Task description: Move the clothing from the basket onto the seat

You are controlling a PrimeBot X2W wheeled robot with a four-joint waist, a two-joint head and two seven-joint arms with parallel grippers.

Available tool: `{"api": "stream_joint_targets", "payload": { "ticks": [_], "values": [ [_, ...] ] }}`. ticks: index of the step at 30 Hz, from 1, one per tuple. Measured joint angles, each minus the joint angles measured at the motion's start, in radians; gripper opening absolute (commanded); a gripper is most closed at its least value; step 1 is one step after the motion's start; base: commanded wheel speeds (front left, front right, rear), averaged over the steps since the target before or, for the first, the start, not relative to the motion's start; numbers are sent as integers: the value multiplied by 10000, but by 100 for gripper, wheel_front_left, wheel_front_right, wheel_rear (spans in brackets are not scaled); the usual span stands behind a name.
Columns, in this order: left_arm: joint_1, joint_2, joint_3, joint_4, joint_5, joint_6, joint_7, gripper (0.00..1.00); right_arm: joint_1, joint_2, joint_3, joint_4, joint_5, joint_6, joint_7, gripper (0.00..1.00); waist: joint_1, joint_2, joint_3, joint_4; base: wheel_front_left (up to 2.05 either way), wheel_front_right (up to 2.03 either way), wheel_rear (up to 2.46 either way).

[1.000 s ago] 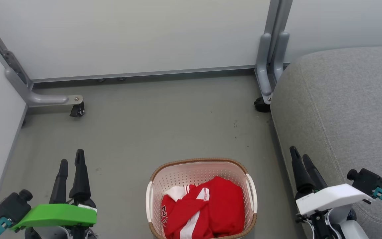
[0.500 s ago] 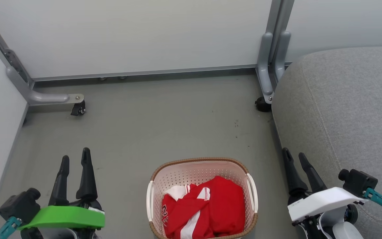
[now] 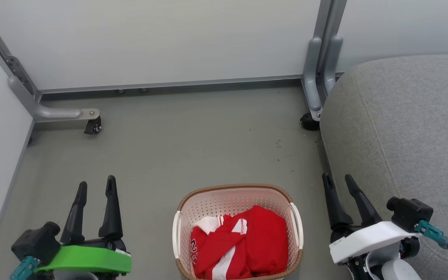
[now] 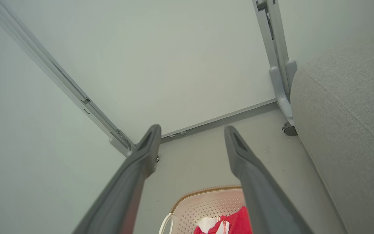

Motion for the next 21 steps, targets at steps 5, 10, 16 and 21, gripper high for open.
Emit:
{"api": "stream_joint_targets", "payload": {
  "ticks": [5, 10, 16, 21],
  "values": [
    [11, 4, -31, -61, 454, -4, -125, 100, 10, -4, 92, -54, -430, 0, -125, 100, 0, 0, 13, 21, 0, 0, 0],
    [27, 6, -65, -104, 878, -15, -222, 100, 18, -8, 151, -113, -784, 0, -238, 100, 0, 0, 32, 32, 0, 0, 0],
    [38, 8, -134, -182, 1429, -44, -368, 100, 24, -12, 232, -186, -1287, 2, -374, 100, 0, 0, 56, 56, 0, 0, 0],
    [105, 10, -161, -157, 1873, -46, -481, 100, 49, -13, 236, -209, -1689, 2, -481, 100, 0, 0, 82, 44, 0, 0, 0]
  ]
}}
